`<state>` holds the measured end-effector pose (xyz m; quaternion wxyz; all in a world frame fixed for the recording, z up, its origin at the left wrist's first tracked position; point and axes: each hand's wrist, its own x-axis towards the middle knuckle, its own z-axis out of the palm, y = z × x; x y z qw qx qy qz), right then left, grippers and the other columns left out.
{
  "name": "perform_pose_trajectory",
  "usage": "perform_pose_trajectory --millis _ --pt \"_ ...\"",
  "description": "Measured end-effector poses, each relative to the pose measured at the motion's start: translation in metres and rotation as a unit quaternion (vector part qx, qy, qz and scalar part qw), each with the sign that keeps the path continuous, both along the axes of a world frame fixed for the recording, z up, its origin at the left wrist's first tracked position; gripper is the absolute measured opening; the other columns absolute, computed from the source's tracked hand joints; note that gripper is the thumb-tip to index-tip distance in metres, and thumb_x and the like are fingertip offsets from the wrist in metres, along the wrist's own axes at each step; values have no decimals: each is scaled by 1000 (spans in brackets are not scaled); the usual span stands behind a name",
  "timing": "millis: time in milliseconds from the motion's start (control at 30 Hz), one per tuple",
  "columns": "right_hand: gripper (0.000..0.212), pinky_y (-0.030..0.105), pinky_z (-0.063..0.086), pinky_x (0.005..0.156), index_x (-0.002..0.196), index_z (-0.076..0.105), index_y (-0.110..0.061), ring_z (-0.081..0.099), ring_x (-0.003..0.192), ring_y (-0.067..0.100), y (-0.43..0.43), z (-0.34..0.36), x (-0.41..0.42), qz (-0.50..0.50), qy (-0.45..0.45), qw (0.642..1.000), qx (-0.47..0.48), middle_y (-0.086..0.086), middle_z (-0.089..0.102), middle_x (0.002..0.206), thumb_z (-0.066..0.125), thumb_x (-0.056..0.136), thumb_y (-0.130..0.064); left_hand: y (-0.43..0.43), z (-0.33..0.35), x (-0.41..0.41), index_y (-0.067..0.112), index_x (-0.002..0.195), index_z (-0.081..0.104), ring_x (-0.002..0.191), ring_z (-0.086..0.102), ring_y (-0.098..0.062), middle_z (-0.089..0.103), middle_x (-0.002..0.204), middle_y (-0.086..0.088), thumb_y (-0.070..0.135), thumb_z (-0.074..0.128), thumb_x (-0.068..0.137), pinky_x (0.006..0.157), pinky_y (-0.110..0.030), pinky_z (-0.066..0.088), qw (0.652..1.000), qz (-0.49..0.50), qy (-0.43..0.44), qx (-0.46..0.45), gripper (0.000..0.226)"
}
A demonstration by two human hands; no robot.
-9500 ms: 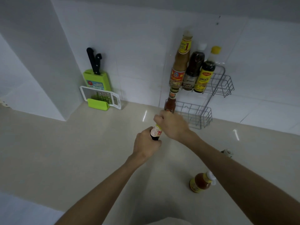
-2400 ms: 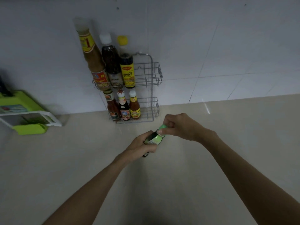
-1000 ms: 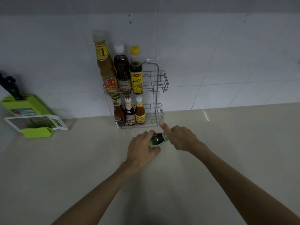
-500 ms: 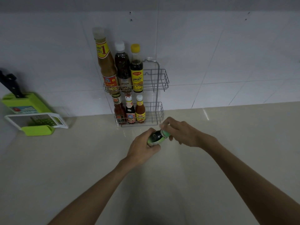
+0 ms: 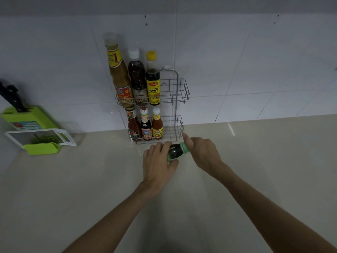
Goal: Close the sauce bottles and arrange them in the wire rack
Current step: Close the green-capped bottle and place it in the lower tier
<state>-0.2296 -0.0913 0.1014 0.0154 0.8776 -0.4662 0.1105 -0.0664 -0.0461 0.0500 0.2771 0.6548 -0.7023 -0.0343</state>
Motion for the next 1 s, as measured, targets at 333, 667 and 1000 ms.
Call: perform_pose_trajectory --millis 333,667,1000 --pt "27 9 41 44 97 57 -16 54 53 1 -19 23 4 -43 -270 923 272 -3 62 74 61 91 -42 5 -2 17 19 142 35 119 33 -10 45 132 5 28 72 73 99 -29 26 986 -41 148 72 78" --pt "36 22 59 64 111 50 -18 69 80 12 -17 -15 7 -16 -416 862 289 -5 62 101 74 84 -19 -15 -22 20 22 101 62 93 59 0 66 96 11 23 84 67 78 -4 41 952 -20 293 92 40" --pt "34 25 49 65 103 50 -22 58 85 18 -109 -56 50 -120 -439 877 153 1 60 99 72 79 -12 -104 -37 44 15 154 18 144 26 -22 26 158 -5 11 75 81 119 -34 23 935 43 302 179 93"
